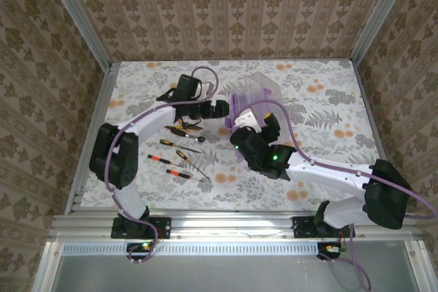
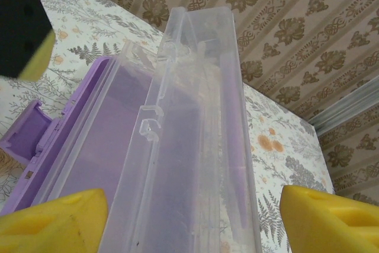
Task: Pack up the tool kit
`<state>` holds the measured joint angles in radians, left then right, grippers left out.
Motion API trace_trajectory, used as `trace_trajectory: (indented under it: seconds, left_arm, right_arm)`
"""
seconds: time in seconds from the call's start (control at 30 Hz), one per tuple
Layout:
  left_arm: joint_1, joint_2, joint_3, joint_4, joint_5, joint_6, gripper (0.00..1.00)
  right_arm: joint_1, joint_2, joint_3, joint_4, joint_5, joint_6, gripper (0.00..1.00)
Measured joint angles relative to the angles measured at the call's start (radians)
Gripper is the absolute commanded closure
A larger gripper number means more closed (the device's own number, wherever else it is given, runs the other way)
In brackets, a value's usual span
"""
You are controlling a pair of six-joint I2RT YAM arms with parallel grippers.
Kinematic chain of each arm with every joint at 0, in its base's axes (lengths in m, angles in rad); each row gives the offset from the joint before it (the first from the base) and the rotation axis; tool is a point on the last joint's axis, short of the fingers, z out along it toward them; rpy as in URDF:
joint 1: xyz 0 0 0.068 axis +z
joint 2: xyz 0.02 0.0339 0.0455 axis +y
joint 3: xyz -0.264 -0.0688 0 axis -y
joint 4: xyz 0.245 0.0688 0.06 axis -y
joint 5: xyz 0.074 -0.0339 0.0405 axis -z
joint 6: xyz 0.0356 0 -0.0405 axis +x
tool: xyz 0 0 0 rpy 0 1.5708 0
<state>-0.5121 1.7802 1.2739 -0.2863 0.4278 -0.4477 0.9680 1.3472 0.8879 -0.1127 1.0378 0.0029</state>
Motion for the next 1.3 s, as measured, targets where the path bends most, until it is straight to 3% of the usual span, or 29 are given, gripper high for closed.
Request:
trace_trajectory:
  seconds: [0.6,1.3]
  left_arm:
    - [-0.045,0.169,0.106,-0.024,-0.017,0.023,0.0]
    - [-0.043,0.209,0.106,-0.017,-0.006,0.023,0.0]
  right_arm:
    - [-0.011,-0.015,-0.006,-0.003,-0.014,0.0,0.22]
    - [-0.032,-0.039,-0.006,-0.002,-0.031,0.0,0.22]
